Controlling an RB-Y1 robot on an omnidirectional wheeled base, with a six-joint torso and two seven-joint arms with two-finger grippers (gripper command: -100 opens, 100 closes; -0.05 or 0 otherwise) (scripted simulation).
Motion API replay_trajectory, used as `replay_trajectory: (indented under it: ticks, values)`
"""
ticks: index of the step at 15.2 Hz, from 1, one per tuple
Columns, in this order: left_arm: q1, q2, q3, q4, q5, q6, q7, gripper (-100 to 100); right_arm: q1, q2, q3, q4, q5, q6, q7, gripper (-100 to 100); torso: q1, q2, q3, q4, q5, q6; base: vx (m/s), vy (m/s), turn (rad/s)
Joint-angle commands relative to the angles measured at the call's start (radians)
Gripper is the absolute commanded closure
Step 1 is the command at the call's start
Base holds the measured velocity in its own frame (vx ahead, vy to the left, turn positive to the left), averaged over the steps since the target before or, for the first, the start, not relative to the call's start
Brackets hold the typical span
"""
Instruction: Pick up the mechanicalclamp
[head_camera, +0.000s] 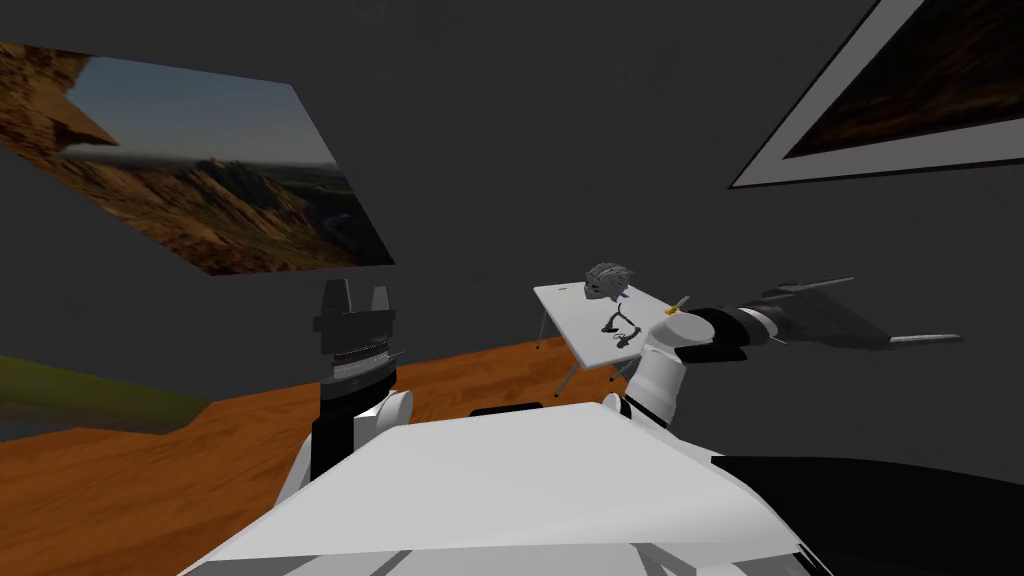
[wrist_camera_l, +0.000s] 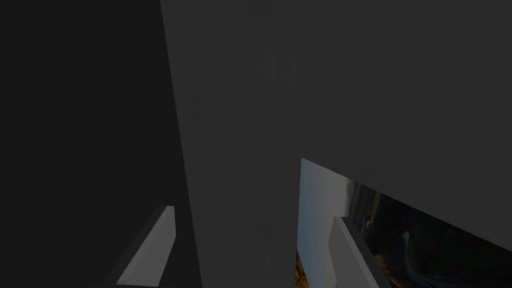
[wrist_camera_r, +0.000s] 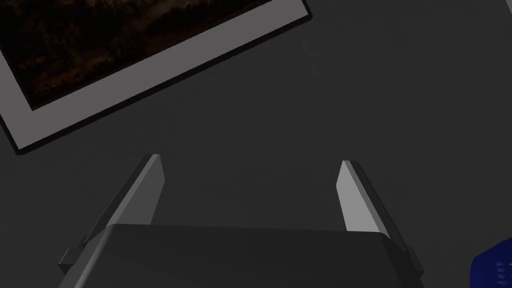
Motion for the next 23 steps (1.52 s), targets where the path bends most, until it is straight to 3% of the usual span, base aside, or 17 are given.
replay_trajectory:
  ticks: [1, 2, 4, 5, 8, 9, 11, 12, 14, 15, 17, 18, 20, 21, 23]
  values:
    - [0.000, 0.000, 0.000, 0.000, 0.000, 0.000, 0.000, 0, -0.022, -0.001, -0.012, 0.015, -0.037, -0.008, -0.001, -100, 0.000, 0.000, 0.000, 0.000, 0.000, 0.000, 0.014, 0.044, 0.032]
    - [0.000, 0.000, 0.000, 0.000, 0.000, 0.000, 0.000, 0, -0.061, 0.004, -0.059, 0.037, -0.069, -0.021, -0.008, -100, 0.000, 0.000, 0.000, 0.000, 0.000, 0.000, 0.019, 0.064, 0.082]
    - [0.000, 0.000, 0.000, 0.000, 0.000, 0.000, 0.000, 0, -0.065, 0.004, -0.061, 0.037, -0.107, -0.021, -0.008, -100, 0.001, 0.000, 0.000, 0.000, 0.000, 0.000, 0.019, 0.065, 0.051]
    - [0.000, 0.000, 0.000, 0.000, 0.000, 0.000, 0.000, 0, -0.107, 0.010, -0.101, 0.058, -0.131, -0.033, -0.015, -100, 0.001, 0.000, 0.000, 0.000, 0.000, 0.000, 0.024, 0.057, 0.067]
    - [0.000, 0.000, 0.000, 0.000, 0.000, 0.000, 0.000, 0, -0.107, 0.010, -0.108, 0.058, -0.177, -0.033, -0.015, -100, 0.001, 0.000, 0.000, 0.000, 0.000, 0.000, 0.018, 0.045, 0.037]
    - [0.000, 0.000, 0.000, 0.000, 0.000, 0.000, 0.000, 0, -0.149, 0.015, -0.153, 0.079, -0.207, -0.045, -0.022, -100, -0.001, 0.001, 0.000, 0.000, 0.000, 0.000, 0.015, 0.038, 0.070]
    - [0.000, 0.000, 0.000, 0.000, 0.000, 0.000, 0.000, 0, -0.149, 0.015, -0.155, 0.079, -0.244, -0.045, -0.022, -100, 0.000, 0.001, 0.000, 0.000, 0.000, 0.000, 0.015, 0.041, 0.048]
    - [0.000, 0.000, 0.000, 0.000, 0.000, 0.000, 0.000, 0, -0.189, 0.021, -0.198, 0.099, -0.277, -0.056, -0.029, -100, 0.000, 0.001, 0.000, 0.000, 0.000, 0.000, 0.021, 0.044, 0.066]
    - [0.000, 0.000, 0.000, 0.000, 0.000, 0.000, 0.000, 0, -0.189, 0.021, -0.200, 0.099, -0.310, -0.056, -0.029, -100, 0.000, 0.000, 0.000, 0.000, 0.000, 0.000, 0.025, 0.047, 0.050]
    - [0.000, 0.000, 0.000, 0.000, 0.000, 0.000, 0.000, 0, -0.228, 0.027, -0.244, 0.118, -0.344, -0.067, -0.035, -100, 0.000, 0.000, 0.000, 0.000, 0.000, 0.000, 0.024, 0.046, 0.059]
    - [0.000, 0.000, 0.000, 0.000, 0.000, 0.000, 0.000, 0, -0.228, 0.027, -0.244, 0.118, -0.374, -0.067, -0.035, -100, 0.000, 0.000, 0.000, 0.000, 0.000, 0.000, 0.024, 0.044, 0.048]
    - [0.000, 0.000, 0.000, 0.000, 0.000, 0.000, 0.000, 0, -0.265, 0.033, -0.287, 0.137, -0.407, -0.078, -0.042, -100, 0.000, 0.000, 0.000, 0.000, 0.000, 0.000, 0.027, 0.041, 0.058]
    - [0.000, 0.000, 0.000, 0.000, 0.000, 0.000, 0.000, 0, -0.265, 0.033, -0.287, 0.137, -0.436, -0.078, -0.042, -100, 0.000, 0.000, 0.000, 0.000, 0.000, 0.000, 0.020, 0.037, 0.042]
    - [0.000, 0.000, 0.000, 0.000, 0.000, 0.000, 0.000, 0, -0.301, 0.039, -0.328, 0.155, -0.471, -0.088, -0.048, -100, -0.001, 0.000, 0.000, 0.000, 0.000, 0.000, 0.018, 0.032, 0.050]
    - [0.000, 0.000, 0.000, 0.000, 0.000, 0.000, 0.000, 0, -0.301, 0.039, -0.328, 0.155, -0.495, -0.088, -0.048, -100, -0.001, 0.000, 0.000, 0.000, 0.000, 0.000, 0.020, 0.027, 0.041]
